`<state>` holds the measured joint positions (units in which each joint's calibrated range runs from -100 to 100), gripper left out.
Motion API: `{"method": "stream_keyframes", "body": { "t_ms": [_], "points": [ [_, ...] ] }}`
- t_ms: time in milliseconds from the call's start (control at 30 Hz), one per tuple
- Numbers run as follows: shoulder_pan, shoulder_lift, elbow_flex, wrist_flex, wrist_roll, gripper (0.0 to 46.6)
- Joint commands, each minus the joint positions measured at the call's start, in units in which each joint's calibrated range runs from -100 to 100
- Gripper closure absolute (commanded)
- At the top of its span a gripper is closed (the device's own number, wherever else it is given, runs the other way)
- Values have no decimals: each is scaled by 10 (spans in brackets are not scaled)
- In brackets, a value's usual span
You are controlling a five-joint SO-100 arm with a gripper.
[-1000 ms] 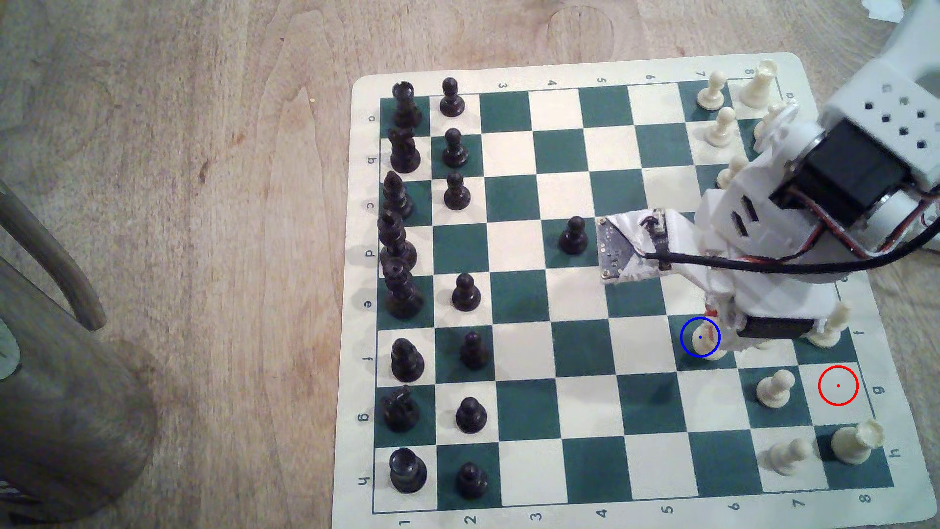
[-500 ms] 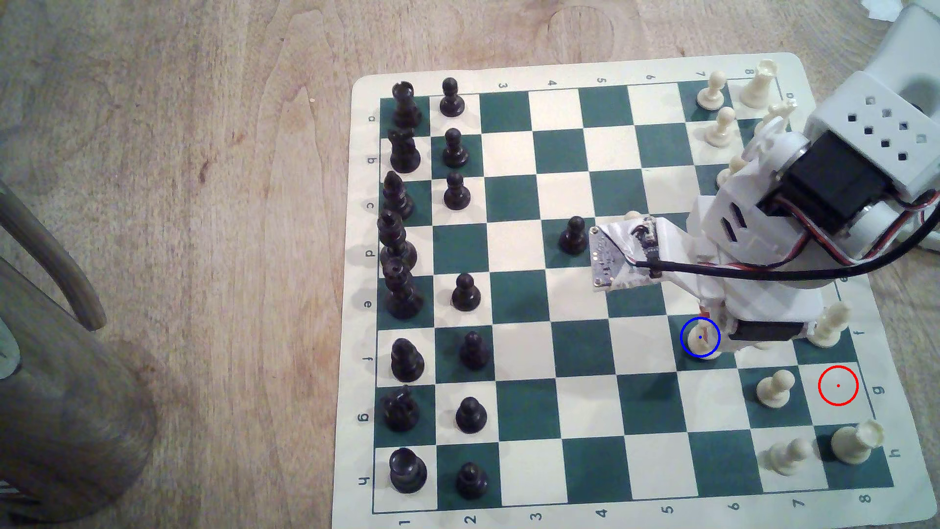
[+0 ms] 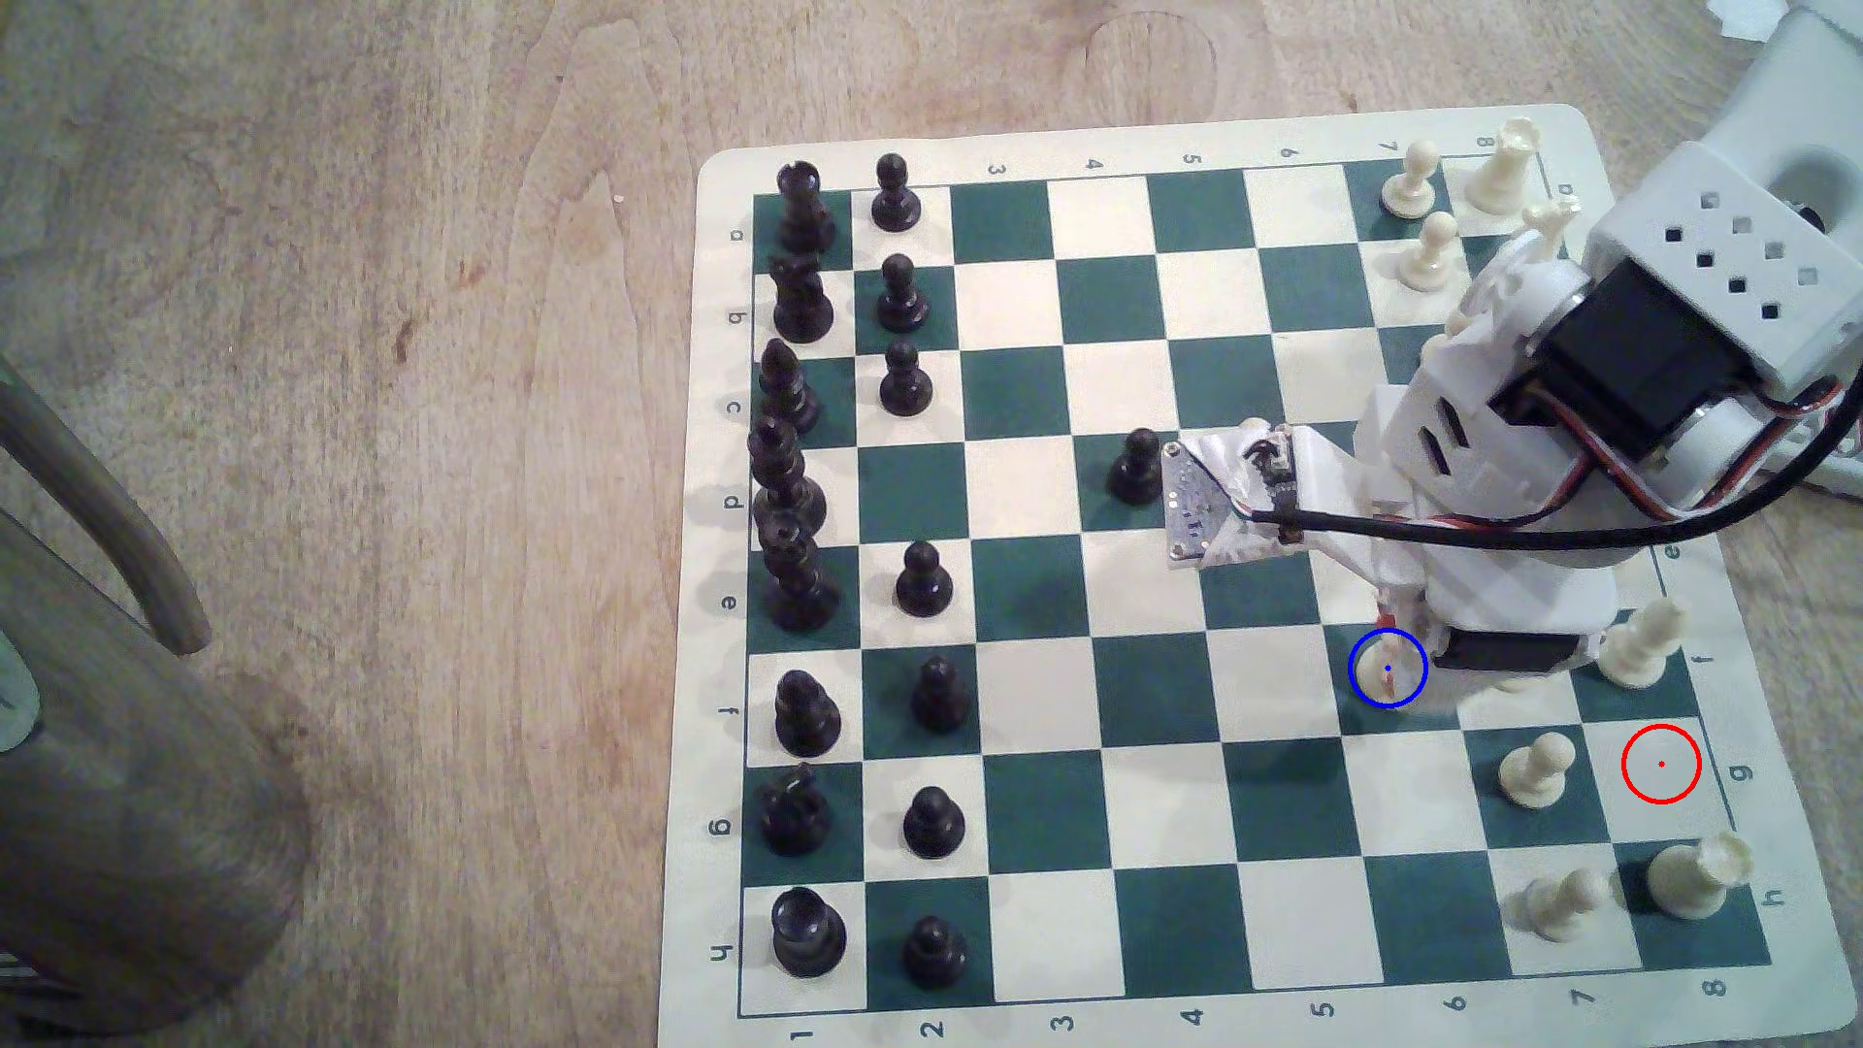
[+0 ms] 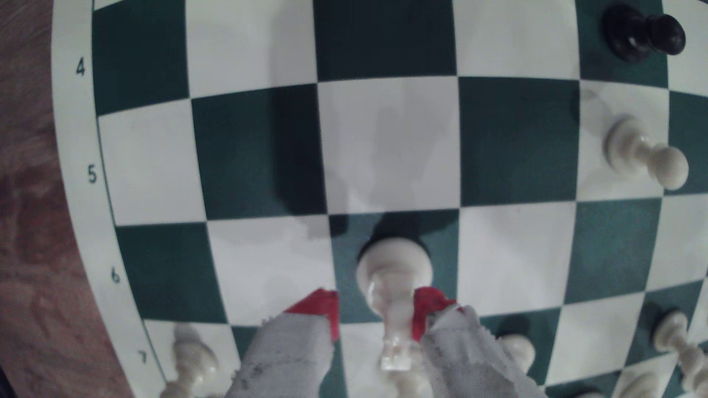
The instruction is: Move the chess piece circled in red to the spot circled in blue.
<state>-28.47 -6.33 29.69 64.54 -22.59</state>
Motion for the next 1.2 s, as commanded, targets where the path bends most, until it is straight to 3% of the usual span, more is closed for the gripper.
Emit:
{"method": "stream_keyframes", "body": {
  "t_ms": [0,67,233,333,467,533,600,633,767,867,900,933,1033,1100,1167],
  "points": [
    [11,-11,-9,2,6,176],
    [11,-27,0,2,6,151],
    [20,-54,2,20,13,151],
    [38,-120,21,20,21,103],
    [75,-223,61,-11,33,77],
    [129,-321,117,-58,69,102],
    [173,-375,146,-76,102,175],
    [216,-424,180,-97,126,244],
    [280,-528,292,-184,153,269],
    [319,-611,375,-224,168,321],
    [324,-632,395,-233,175,344],
    [332,-676,442,-265,202,424],
    [348,-738,504,-329,203,460],
    [353,-793,541,-386,188,464],
    [352,-812,544,-404,189,464]
  ]
}}
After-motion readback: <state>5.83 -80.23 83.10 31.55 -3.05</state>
